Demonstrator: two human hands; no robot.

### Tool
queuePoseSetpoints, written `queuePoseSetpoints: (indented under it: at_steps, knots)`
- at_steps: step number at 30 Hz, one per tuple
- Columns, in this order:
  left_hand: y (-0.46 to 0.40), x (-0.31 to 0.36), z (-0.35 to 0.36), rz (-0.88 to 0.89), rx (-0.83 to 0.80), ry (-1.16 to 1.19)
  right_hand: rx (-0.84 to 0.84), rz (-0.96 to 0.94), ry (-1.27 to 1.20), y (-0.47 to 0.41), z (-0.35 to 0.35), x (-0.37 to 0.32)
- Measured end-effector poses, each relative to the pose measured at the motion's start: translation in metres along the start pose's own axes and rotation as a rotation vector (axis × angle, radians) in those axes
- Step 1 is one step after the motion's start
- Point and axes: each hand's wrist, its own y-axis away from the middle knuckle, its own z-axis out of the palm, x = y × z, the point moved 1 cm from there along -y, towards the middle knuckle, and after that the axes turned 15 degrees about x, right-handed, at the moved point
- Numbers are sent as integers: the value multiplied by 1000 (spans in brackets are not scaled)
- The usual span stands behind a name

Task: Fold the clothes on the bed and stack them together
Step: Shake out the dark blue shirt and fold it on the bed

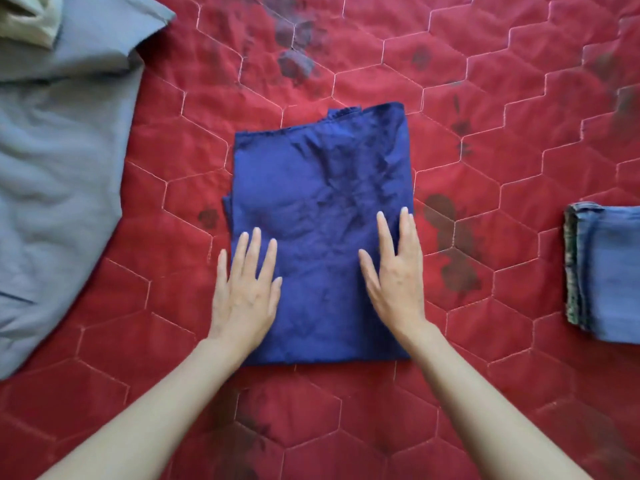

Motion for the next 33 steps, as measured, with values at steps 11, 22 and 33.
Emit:
queuePoseSetpoints:
  at_steps: [11, 22, 33]
  knots:
    - [-42, -4, -17, -527, 117, 218, 50, 159, -77, 2, -7, 13]
    - [-116, -39, -12, -990, 193, 574, 194, 464, -230, -67, -3, 6]
    - [-97, -40, -12, -745, 208, 520, 214, 550, -164, -69, 4, 1]
